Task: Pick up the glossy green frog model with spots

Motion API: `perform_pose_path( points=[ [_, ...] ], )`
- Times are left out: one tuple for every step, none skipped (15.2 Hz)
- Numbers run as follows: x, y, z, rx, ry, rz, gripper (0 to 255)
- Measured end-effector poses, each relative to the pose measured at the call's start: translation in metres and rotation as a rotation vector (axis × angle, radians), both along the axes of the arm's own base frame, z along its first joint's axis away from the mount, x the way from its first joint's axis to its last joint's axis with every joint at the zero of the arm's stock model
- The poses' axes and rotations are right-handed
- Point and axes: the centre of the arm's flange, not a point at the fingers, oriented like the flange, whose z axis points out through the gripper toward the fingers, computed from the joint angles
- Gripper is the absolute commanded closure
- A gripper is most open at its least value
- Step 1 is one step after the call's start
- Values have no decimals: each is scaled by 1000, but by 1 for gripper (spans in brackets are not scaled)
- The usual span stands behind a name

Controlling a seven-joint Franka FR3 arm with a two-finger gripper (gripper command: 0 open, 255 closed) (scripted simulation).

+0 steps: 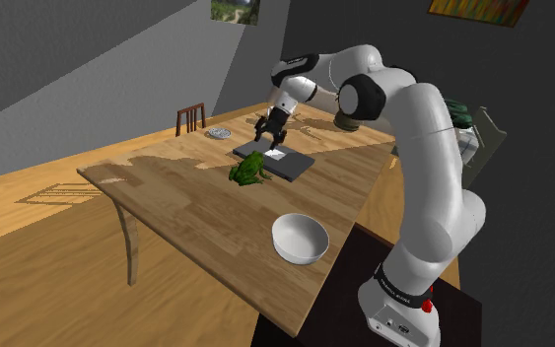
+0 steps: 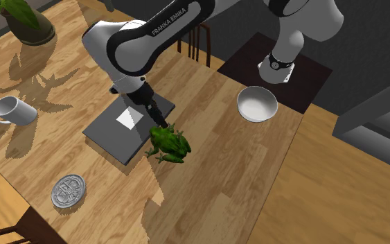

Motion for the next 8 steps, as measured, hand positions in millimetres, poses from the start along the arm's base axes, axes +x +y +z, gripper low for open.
perform_pose_path(
  points=[
    [10, -6, -9, 18, 3, -6, 0],
    [18, -10, -18, 35, 5, -12, 0],
    [28, -15, -29, 52, 7, -18, 0],
    [35, -18, -39, 67, 9, -23, 0],
    [38, -19, -45, 75, 11, -25, 0],
    [40, -20, -50, 78, 10, -27, 0],
    [40, -22, -54, 79, 8, -28, 0],
    [41, -22, -61, 81, 9, -28, 0]
  ],
)
